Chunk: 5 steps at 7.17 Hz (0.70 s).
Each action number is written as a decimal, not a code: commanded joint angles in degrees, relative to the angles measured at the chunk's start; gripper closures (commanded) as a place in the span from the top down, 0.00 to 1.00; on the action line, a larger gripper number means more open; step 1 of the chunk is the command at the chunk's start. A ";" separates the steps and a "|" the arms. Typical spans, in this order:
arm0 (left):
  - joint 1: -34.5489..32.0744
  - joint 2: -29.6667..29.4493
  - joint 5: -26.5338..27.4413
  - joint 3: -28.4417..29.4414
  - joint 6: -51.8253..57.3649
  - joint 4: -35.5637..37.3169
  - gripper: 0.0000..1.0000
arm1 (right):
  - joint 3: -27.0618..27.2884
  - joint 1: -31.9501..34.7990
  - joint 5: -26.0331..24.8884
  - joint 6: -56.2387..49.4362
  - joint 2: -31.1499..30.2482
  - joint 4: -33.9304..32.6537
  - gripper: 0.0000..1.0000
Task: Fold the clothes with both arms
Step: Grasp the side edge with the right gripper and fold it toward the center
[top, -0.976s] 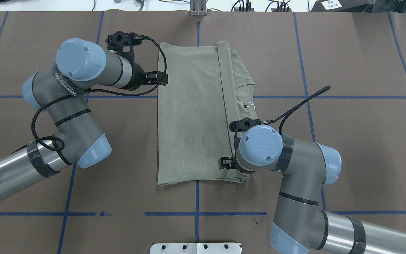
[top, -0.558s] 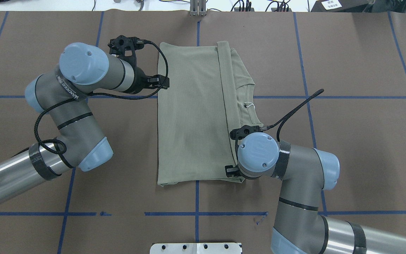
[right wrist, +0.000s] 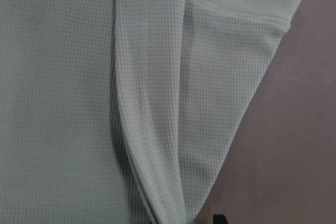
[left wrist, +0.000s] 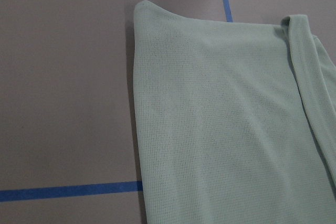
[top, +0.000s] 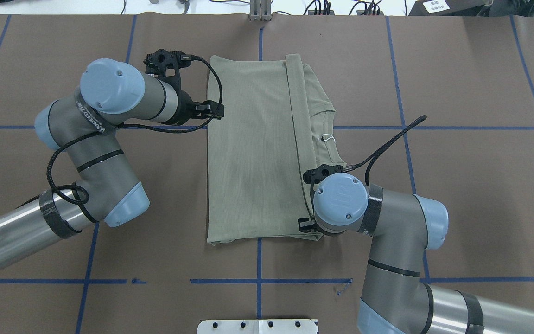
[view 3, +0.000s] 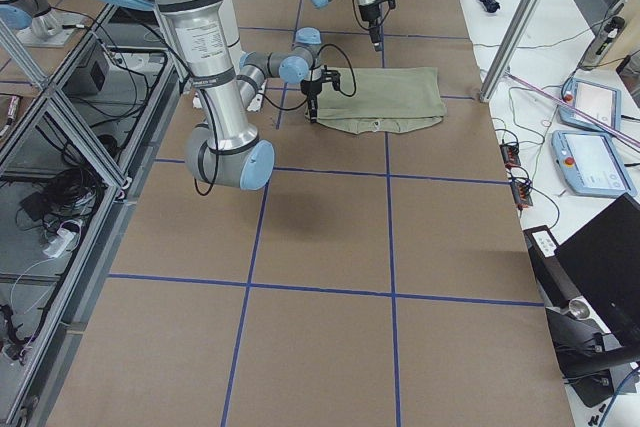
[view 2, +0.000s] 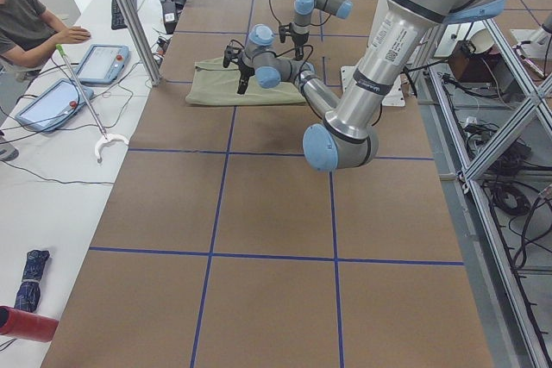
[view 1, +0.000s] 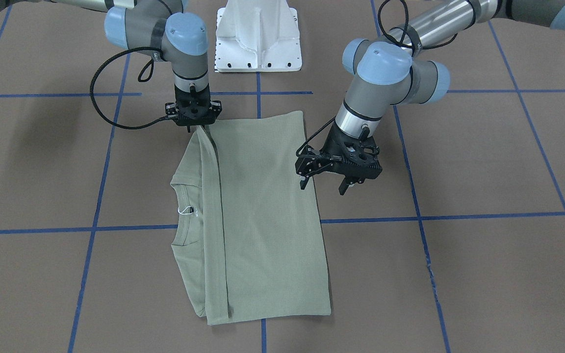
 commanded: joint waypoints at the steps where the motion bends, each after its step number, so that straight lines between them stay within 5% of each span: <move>1: 0.62 0.00 0.09 -0.08 -0.18 -0.07 1.00 | 3.18 0.67 -0.05 -1.33 -4.07 0.03 0.53; 5: 1.24 0.09 0.35 -0.25 -0.01 -0.07 1.00 | 5.23 2.51 0.30 -2.83 -7.71 0.12 0.70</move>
